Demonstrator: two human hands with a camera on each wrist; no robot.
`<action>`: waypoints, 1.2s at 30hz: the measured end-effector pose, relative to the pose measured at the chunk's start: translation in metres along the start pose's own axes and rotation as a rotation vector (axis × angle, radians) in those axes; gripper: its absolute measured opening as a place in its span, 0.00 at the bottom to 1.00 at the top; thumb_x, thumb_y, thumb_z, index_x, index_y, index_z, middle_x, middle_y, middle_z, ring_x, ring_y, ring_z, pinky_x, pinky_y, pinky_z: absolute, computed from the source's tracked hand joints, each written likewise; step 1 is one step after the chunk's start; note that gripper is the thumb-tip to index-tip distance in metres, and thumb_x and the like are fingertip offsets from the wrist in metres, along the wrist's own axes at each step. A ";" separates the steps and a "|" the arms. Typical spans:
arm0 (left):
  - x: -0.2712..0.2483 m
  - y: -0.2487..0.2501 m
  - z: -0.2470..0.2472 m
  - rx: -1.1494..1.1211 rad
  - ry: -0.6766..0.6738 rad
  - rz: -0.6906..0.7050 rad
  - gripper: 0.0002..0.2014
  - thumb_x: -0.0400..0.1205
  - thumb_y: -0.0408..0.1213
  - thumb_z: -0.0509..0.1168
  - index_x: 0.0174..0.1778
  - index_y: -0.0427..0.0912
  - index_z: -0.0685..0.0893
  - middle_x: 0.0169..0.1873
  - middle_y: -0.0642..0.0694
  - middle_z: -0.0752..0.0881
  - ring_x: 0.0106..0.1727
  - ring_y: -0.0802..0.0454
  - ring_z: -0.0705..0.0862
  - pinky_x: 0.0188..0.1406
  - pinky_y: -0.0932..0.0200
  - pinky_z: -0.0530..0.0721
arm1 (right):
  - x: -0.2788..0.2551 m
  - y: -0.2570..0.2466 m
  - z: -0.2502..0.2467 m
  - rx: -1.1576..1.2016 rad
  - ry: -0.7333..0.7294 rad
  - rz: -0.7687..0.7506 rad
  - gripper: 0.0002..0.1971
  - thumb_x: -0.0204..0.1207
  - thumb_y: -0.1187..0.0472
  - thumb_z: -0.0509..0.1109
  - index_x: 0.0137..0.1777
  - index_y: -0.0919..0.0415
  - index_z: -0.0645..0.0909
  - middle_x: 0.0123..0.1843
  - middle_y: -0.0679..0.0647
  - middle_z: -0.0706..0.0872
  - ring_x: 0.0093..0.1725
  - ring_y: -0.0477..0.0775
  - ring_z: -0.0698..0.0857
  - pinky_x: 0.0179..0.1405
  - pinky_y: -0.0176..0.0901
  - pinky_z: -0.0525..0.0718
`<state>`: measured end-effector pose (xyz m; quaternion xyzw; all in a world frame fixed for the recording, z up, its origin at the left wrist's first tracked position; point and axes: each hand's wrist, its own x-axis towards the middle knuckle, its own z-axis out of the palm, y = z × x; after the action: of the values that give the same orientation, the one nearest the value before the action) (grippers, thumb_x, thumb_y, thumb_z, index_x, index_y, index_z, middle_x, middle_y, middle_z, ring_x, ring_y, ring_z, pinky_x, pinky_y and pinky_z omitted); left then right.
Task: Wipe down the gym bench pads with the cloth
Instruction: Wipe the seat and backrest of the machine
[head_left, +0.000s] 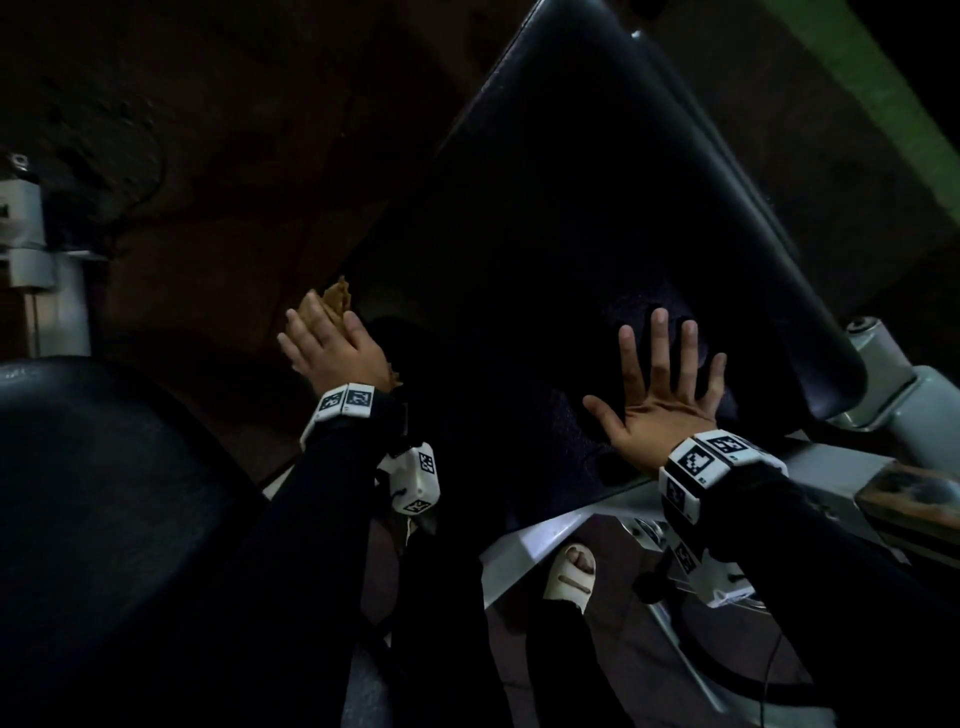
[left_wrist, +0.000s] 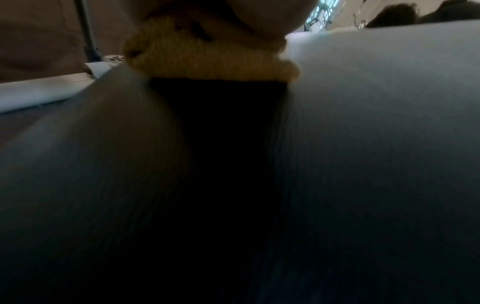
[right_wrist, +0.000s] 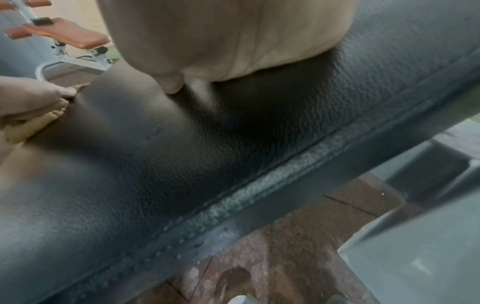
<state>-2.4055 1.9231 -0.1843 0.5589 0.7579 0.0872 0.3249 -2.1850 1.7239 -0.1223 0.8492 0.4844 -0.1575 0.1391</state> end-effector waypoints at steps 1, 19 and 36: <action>0.001 0.000 -0.003 -0.006 -0.031 -0.014 0.28 0.88 0.48 0.50 0.84 0.52 0.52 0.84 0.44 0.49 0.84 0.41 0.44 0.80 0.38 0.47 | -0.001 0.000 -0.001 0.014 0.000 -0.008 0.43 0.72 0.28 0.43 0.80 0.44 0.28 0.81 0.48 0.24 0.78 0.54 0.23 0.68 0.54 0.14; 0.017 0.000 -0.015 -0.054 0.016 -0.006 0.25 0.85 0.32 0.58 0.79 0.34 0.66 0.79 0.37 0.66 0.81 0.39 0.61 0.80 0.51 0.55 | 0.133 -0.039 -0.116 0.329 -0.093 0.366 0.73 0.48 0.18 0.65 0.76 0.51 0.19 0.78 0.64 0.20 0.76 0.74 0.26 0.70 0.78 0.33; 0.066 0.168 -0.003 -0.282 -0.124 0.422 0.17 0.80 0.27 0.63 0.65 0.33 0.78 0.63 0.33 0.72 0.51 0.47 0.77 0.50 0.77 0.64 | 0.150 -0.030 -0.113 0.520 -0.434 0.395 0.77 0.33 0.13 0.62 0.83 0.48 0.41 0.82 0.58 0.63 0.78 0.65 0.65 0.78 0.60 0.61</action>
<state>-2.2859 2.0439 -0.1248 0.6582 0.5834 0.2236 0.4200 -2.1236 1.8989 -0.0822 0.8800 0.2147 -0.4212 0.0461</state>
